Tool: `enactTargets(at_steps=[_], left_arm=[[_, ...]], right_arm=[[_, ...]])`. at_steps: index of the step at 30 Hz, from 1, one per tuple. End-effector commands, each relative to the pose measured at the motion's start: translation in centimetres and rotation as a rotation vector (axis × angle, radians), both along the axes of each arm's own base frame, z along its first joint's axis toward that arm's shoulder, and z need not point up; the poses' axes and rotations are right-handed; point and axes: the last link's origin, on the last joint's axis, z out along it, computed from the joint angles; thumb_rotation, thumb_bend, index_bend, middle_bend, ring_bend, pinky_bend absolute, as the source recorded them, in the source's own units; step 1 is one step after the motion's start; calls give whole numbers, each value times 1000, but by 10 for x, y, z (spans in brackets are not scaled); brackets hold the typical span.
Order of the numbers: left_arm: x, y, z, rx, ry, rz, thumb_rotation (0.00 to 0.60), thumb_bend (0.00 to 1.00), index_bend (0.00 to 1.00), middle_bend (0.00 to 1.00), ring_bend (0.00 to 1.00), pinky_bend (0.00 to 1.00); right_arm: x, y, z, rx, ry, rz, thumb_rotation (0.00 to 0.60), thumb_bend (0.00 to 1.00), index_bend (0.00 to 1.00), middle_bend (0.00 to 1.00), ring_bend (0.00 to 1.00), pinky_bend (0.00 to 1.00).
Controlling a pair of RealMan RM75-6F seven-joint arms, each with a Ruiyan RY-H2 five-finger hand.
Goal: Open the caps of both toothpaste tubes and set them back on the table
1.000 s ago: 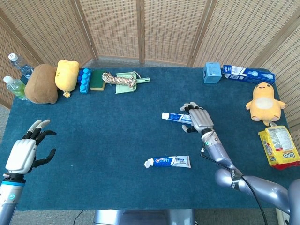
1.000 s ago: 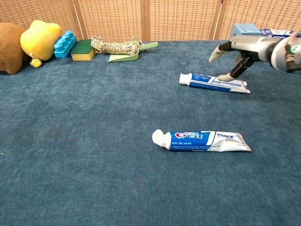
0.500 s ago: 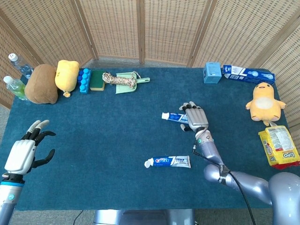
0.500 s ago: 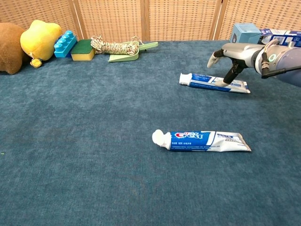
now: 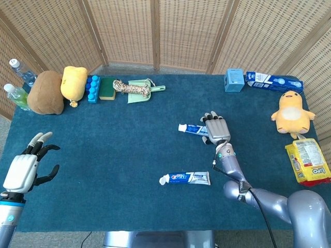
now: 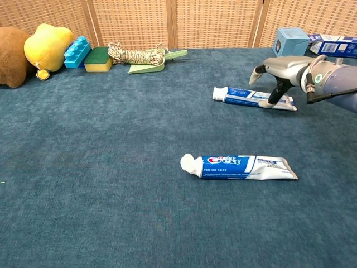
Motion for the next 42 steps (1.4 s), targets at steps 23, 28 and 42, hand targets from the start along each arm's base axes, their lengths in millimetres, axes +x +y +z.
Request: enactTargets(at_steps=[23,28,42], left_arm=[[-1,0,2,4,5,6,600,334,304,98,36,243],[-3,-1,2,3,3,11,600,334,303,97,35,242],[-8,-5,5,12,-2,24,600,334,298,85,21,237]], right_arm=[[-8,-22,0,-2,77,28,600,350,300,175,68,209],[-5,-22,-2,7,65,20,600,350,356,184,87,215],[13,-27,-9,2,21,27,600,451,740,488,368,450]])
